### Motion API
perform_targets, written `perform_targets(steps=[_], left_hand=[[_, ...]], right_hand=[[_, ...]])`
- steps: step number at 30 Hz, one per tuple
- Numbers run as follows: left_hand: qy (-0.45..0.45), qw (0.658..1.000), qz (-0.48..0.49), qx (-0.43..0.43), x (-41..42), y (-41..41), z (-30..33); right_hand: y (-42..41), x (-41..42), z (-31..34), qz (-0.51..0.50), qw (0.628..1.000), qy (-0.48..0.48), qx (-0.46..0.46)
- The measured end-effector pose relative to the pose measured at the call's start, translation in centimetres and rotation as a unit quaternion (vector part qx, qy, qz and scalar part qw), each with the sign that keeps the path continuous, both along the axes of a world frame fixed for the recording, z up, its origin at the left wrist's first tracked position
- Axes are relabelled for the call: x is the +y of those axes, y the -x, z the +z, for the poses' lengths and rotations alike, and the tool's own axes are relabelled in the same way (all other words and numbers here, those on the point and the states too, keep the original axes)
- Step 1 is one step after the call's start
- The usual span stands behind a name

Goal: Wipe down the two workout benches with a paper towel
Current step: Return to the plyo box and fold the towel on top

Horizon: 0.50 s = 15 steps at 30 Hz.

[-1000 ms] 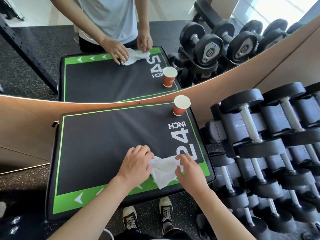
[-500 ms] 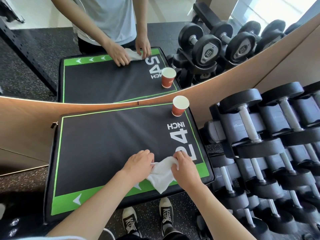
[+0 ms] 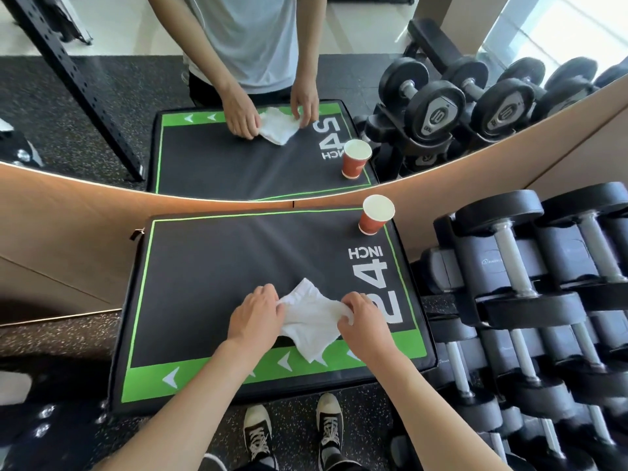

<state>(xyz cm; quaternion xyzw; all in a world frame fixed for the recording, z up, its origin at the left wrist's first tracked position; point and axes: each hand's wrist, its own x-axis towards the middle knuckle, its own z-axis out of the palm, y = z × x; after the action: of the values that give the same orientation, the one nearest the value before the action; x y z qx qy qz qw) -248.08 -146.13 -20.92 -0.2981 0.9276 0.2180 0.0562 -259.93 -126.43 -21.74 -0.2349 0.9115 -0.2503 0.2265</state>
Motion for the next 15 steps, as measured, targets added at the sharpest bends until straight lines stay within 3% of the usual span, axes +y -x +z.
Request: perform_targets(steps=[6,12,15], left_hand=[[0.005,0.998,-0.051,0.025,-0.2,1.4,0.3],[0.058,0.968,-0.242,-0.019,-0.9,5.7,0.1],[0.069,0.967,-0.241,-0.037,-1.2,6.3,-0.2]], right_hand=[[1.6,-1.5,0.4,-0.034,0.999,0.005,-0.009],[3.1,-2.6,1.4,0.000,0.998,0.038,0.045],[3.4,-2.7,1.6,0.012,0.997,0.051,0.059]])
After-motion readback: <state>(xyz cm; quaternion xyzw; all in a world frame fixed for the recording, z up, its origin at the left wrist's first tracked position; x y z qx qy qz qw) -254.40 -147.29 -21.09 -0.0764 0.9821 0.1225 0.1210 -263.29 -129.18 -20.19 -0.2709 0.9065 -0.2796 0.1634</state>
